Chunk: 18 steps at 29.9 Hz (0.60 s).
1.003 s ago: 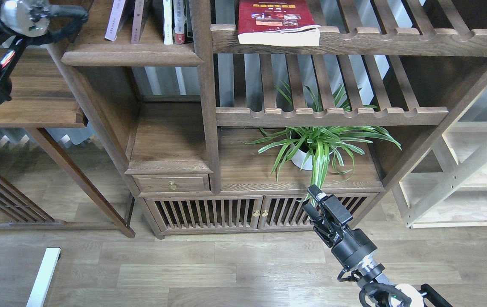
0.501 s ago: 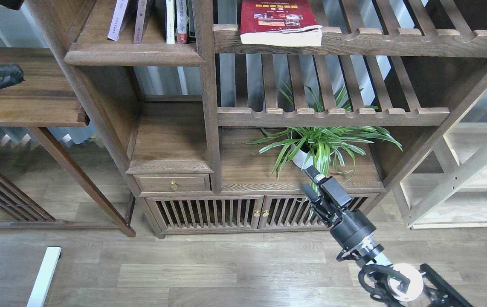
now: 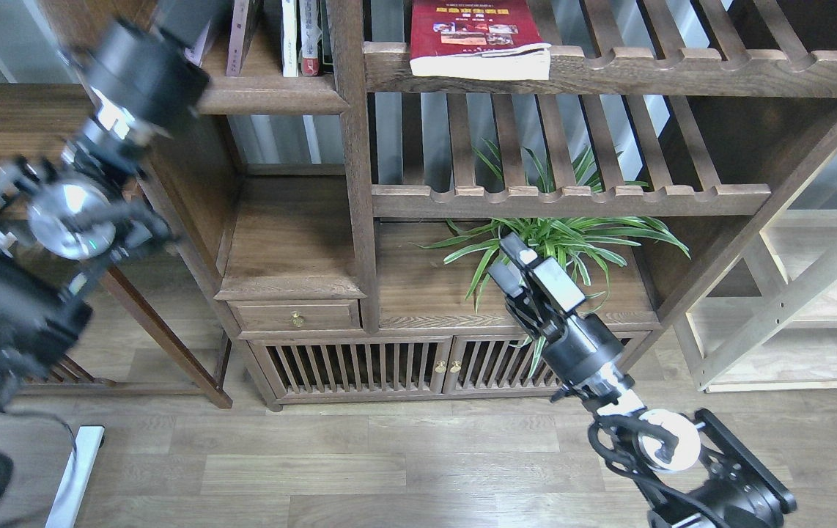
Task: Organize books on shelf
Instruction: 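Bring both grippers forward and raise the right gripper toward the shelf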
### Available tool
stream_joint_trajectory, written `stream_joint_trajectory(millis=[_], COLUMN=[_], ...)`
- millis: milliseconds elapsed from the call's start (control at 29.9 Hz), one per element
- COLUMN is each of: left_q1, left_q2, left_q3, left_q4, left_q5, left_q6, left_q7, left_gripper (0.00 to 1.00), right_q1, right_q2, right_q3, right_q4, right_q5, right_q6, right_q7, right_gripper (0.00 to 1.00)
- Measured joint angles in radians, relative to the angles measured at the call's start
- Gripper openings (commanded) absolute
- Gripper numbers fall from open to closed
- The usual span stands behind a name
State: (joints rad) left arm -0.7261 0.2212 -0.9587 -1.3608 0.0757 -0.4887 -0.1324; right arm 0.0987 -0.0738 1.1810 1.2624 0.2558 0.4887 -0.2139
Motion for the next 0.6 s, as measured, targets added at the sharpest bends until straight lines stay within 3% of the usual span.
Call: stream_joint_trajectory(millis=[134, 234, 434, 602], left_q1=[0.073, 0.133, 0.176, 0.180], left_q2=[-0.068, -0.081, -0.085, -0.076], left_q3=[0.005, 0.034, 0.061, 0.021], left_q4=[-0.005, -0.005, -0.002, 0.013], left_q5=[0.004, 0.010, 0.033, 0.072], left_q6=[0.000, 0.000, 0.000, 0.000], left_q7=[0.077, 0.111, 0.125, 0.125], left_gripper=[0.99, 0.98, 0.97, 0.97], right_q1=[0.062, 0.120, 0.231, 0.262], right_q2=[0.021, 0.035, 0.042, 0.053], right_q3=[-0.001, -0.001, 0.010, 0.013], right_q4=[0.004, 0.004, 0.005, -0.001], right_q5=[-0.031, -0.040, -0.041, -0.038], right_q6=[0.000, 0.000, -0.003, -0.075], right_q7=[0.000, 0.000, 0.010, 0.013], right_gripper=[0.95, 0.95, 0.95, 0.95])
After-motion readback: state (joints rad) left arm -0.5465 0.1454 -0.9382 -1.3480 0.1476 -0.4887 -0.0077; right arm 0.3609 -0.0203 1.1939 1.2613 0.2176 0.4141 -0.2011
